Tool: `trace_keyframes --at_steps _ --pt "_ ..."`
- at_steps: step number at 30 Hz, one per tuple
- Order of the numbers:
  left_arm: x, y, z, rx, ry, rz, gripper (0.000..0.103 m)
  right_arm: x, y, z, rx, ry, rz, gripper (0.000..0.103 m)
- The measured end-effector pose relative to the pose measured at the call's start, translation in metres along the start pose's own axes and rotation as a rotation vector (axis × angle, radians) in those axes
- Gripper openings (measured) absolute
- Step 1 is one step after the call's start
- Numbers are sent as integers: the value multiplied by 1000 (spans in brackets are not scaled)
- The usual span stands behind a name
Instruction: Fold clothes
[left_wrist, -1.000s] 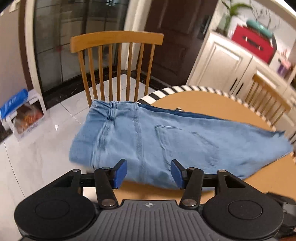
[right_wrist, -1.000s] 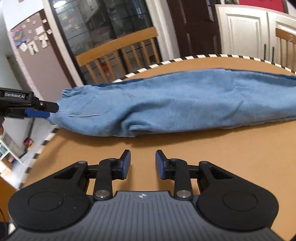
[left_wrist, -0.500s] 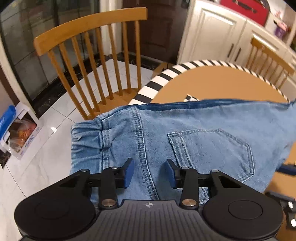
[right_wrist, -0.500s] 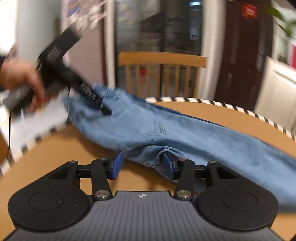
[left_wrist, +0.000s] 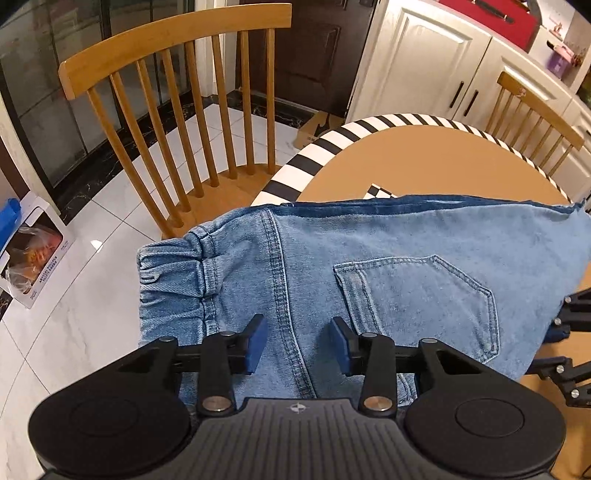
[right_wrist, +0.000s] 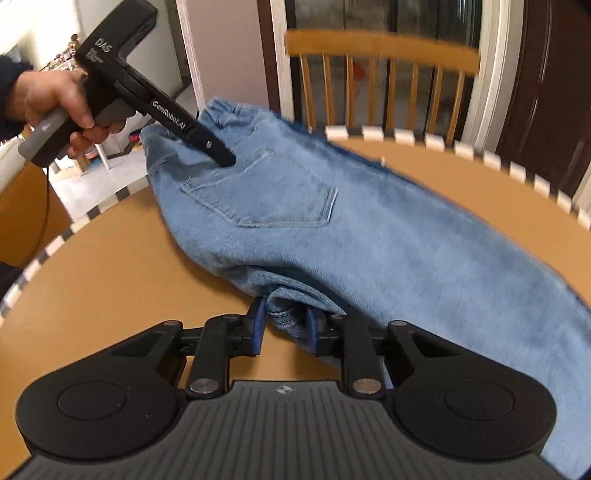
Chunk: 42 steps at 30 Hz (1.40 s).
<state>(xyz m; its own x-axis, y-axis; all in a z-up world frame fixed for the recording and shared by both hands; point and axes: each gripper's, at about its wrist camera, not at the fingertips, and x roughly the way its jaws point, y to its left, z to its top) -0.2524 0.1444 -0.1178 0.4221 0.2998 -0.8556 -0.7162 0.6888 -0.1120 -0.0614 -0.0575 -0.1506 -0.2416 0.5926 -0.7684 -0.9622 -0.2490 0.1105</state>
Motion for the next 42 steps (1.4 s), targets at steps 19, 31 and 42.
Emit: trace_keyframes --at_steps 19,31,42 --pt "5 -5 2 4 -3 11 50 -16 6 -13 240 63 57 6" --pt "4 -6 -1 -6 2 11 53 -15 10 -24 291 107 62 0" --pt "-30 -20 -31 -43 -93 -44 61 -32 40 -36 221 -40 -62 39"
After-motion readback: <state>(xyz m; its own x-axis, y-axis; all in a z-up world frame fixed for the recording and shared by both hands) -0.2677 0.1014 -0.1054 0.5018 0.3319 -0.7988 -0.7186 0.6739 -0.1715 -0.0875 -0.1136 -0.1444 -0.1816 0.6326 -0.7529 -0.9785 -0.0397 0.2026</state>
